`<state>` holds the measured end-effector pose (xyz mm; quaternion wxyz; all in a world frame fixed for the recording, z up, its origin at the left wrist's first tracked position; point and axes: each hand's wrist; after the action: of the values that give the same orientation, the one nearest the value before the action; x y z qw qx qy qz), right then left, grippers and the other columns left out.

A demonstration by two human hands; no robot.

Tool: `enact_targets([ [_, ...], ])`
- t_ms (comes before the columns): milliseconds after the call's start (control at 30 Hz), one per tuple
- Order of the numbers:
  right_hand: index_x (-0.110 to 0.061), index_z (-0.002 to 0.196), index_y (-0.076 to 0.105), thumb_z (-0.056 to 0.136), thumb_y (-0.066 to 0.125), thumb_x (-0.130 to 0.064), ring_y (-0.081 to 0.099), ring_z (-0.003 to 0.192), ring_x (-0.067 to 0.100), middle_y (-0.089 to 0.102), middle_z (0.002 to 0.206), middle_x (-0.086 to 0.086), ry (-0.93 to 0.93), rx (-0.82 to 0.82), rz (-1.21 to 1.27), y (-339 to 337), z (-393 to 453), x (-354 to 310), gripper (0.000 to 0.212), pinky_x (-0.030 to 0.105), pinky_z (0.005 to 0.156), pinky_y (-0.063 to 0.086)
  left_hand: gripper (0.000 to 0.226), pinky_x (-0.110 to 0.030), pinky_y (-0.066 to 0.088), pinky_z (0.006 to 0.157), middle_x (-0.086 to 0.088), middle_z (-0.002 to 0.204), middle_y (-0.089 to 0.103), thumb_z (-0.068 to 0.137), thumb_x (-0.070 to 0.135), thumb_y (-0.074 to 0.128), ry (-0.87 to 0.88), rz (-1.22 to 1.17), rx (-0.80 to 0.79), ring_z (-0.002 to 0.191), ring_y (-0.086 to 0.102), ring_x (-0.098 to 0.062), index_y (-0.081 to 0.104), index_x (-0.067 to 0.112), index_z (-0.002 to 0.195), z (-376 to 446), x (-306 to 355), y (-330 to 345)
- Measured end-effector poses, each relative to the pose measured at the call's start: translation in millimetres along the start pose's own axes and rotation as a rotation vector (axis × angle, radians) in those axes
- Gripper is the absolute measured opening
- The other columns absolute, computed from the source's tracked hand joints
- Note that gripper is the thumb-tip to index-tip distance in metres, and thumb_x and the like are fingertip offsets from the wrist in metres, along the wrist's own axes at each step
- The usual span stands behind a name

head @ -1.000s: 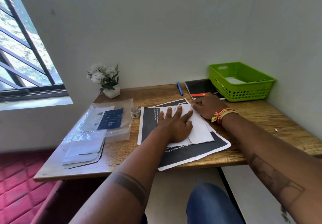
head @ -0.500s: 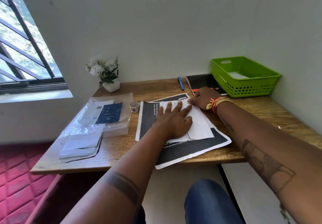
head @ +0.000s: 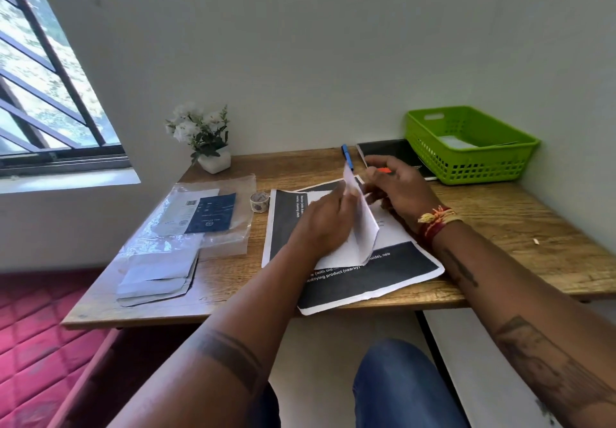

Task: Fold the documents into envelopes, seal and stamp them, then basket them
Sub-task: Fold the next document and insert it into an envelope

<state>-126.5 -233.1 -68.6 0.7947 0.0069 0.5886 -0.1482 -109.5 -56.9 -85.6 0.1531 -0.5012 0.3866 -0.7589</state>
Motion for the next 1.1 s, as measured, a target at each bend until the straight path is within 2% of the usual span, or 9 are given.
enact_targets([
  [133, -0.022, 0.122, 0.069, 0.092, 0.073, -0.025, 0.073, 0.092, 0.006, 0.079, 0.096, -0.005, -0.094, -0.261, -0.215, 6, -2, 3, 0.031, 0.021, 0.082, 0.055, 0.062, -0.034, 0.037, 0.106, -0.004, 0.150, 0.057, 0.103, 0.068, 0.027, -0.059, -0.263, 0.091, 0.141, 0.048, -0.025, 0.046, 0.037, 0.152, -1, -1, -12],
  [233, -0.025, 0.113, 0.075, 0.090, 0.075, -0.026, 0.069, 0.099, 0.002, 0.076, 0.105, -0.011, -0.119, -0.342, -0.457, 10, -1, 6, 0.023, 0.023, 0.094, 0.052, 0.056, -0.039, 0.036, 0.114, -0.007, 0.157, 0.048, 0.106, 0.047, 0.043, -0.166, -0.244, 0.122, 0.144, 0.045, -0.029, 0.033, 0.036, 0.160, 1, -4, -16],
  [300, -0.027, 0.108, 0.077, 0.089, 0.075, -0.024, 0.067, 0.097, 0.002, 0.075, 0.104, -0.013, -0.118, -0.345, -0.533, 11, -2, 5, 0.019, 0.017, 0.089, 0.049, 0.062, -0.038, 0.035, 0.117, -0.006, 0.162, 0.042, 0.105, 0.033, 0.051, -0.203, -0.249, 0.150, 0.147, 0.042, -0.027, 0.026, 0.036, 0.162, 0, -6, -20],
  [400, -0.030, 0.100, 0.078, 0.087, 0.076, -0.023, 0.066, 0.095, 0.004, 0.075, 0.098, -0.015, -0.122, -0.334, -0.603, 14, -3, 5, 0.015, 0.016, 0.084, 0.048, 0.053, -0.033, 0.037, 0.116, -0.001, 0.157, 0.048, 0.103, 0.022, 0.056, -0.193, -0.259, 0.161, 0.144, 0.046, -0.021, 0.046, 0.032, 0.154, 0, -10, -25],
  [567, -0.029, 0.090, 0.078, 0.084, 0.079, -0.028, 0.066, 0.086, 0.005, 0.074, 0.089, -0.014, -0.134, -0.304, -0.623, 17, -4, 7, 0.006, 0.026, 0.079, 0.052, 0.041, -0.030, 0.041, 0.107, -0.003, 0.152, 0.054, 0.103, 0.020, 0.052, -0.114, -0.002, -0.165, 0.135, 0.052, -0.022, 0.062, 0.028, 0.142, 7, -14, -43],
  [700, -0.026, 0.092, 0.078, 0.085, 0.079, -0.030, 0.065, 0.085, 0.004, 0.073, 0.089, -0.015, -0.108, -0.309, -0.616, 18, -2, 4, 0.008, 0.022, 0.076, 0.050, 0.052, -0.038, 0.020, 0.123, 0.005, 0.169, 0.027, 0.105, 0.038, 0.051, -0.053, 0.318, -0.392, 0.154, 0.027, -0.023, 0.040, 0.038, 0.157, 15, -26, -62],
  [833, -0.017, 0.088, 0.073, 0.087, 0.077, -0.036, 0.063, 0.076, 0.012, 0.071, 0.084, -0.004, -0.059, -0.238, -0.562, 20, 8, 5, 0.019, 0.029, 0.070, 0.049, 0.056, -0.039, 0.002, 0.127, 0.003, 0.174, 0.007, 0.111, 0.037, 0.031, 0.091, 0.487, -0.388, 0.160, 0.000, -0.020, 0.016, 0.037, 0.164, 5, -40, -49],
  [933, -0.015, 0.085, 0.065, 0.088, 0.075, -0.041, 0.056, 0.069, 0.014, 0.064, 0.076, -0.003, -0.006, -0.182, -0.660, 23, 20, 3, 0.028, 0.028, 0.058, 0.040, 0.056, -0.035, -0.003, 0.127, 0.000, 0.174, 0.000, 0.111, 0.037, 0.023, 0.157, 0.555, -0.374, 0.160, -0.003, -0.018, 0.006, 0.038, 0.165, 1, -42, -44],
  [1100, -0.019, 0.087, 0.058, 0.091, 0.069, -0.047, 0.057, 0.080, 0.019, 0.064, 0.087, 0.003, 0.097, -0.272, -0.835, 31, 34, -9, 0.030, 0.028, 0.058, 0.036, 0.058, -0.040, -0.002, 0.129, 0.000, 0.174, -0.005, 0.110, 0.050, 0.017, 0.171, 0.608, -0.399, 0.160, -0.005, -0.019, 0.002, 0.038, 0.164, 5, -48, -45],
])
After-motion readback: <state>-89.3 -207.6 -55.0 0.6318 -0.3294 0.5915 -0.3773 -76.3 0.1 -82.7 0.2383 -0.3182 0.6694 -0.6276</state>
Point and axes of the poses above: each hand's wrist, its own z-axis towards the middle knuckle, its own y-axis out of the palm, x = y × z
